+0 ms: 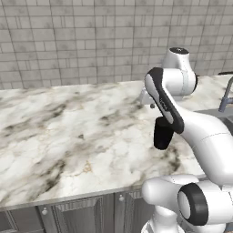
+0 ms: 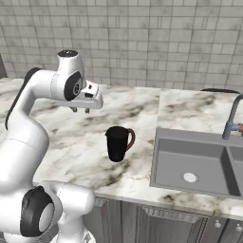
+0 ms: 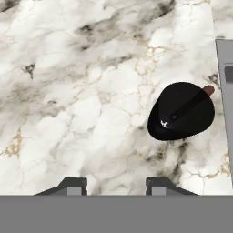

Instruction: Turn on the sink faucet and place the jug under the water for a few seconds to fill it up.

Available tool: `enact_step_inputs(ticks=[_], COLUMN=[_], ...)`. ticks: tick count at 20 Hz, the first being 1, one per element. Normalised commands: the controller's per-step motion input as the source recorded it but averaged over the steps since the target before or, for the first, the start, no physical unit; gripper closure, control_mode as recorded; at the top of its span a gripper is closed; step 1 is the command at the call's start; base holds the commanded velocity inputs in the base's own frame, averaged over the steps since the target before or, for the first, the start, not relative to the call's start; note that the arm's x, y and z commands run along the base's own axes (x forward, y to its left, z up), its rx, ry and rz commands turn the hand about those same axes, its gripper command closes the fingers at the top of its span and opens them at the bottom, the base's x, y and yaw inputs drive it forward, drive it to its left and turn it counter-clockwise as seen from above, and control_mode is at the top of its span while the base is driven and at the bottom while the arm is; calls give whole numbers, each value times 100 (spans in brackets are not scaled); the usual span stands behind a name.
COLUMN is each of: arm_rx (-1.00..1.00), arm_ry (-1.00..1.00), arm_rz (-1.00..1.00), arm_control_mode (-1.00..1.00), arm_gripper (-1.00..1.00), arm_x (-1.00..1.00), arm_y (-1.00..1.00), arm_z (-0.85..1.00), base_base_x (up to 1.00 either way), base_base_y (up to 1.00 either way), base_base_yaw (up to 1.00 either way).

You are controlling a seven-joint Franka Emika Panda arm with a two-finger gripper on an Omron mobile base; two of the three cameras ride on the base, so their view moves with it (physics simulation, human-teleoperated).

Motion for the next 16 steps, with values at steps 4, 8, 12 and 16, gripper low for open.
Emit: enact_step_inputs(ticks=[4, 8, 12, 16], arm_rx=[-7, -1, 2, 0], arm_ry=[-3, -1, 0, 0], arm_rz=[7, 2, 0, 0], arm_control_mode=[-100, -100, -100, -100], arm_gripper=[-100, -100, -100, -100], arm_x=[-28, -64, -32, 0], arm_y=[29, 36, 8, 0], arm_z=[0, -10, -12, 0], base_base_x=[0, 0, 0, 0], base_base_y=[0, 0, 0, 0], base_base_yaw=[0, 0, 0, 0])
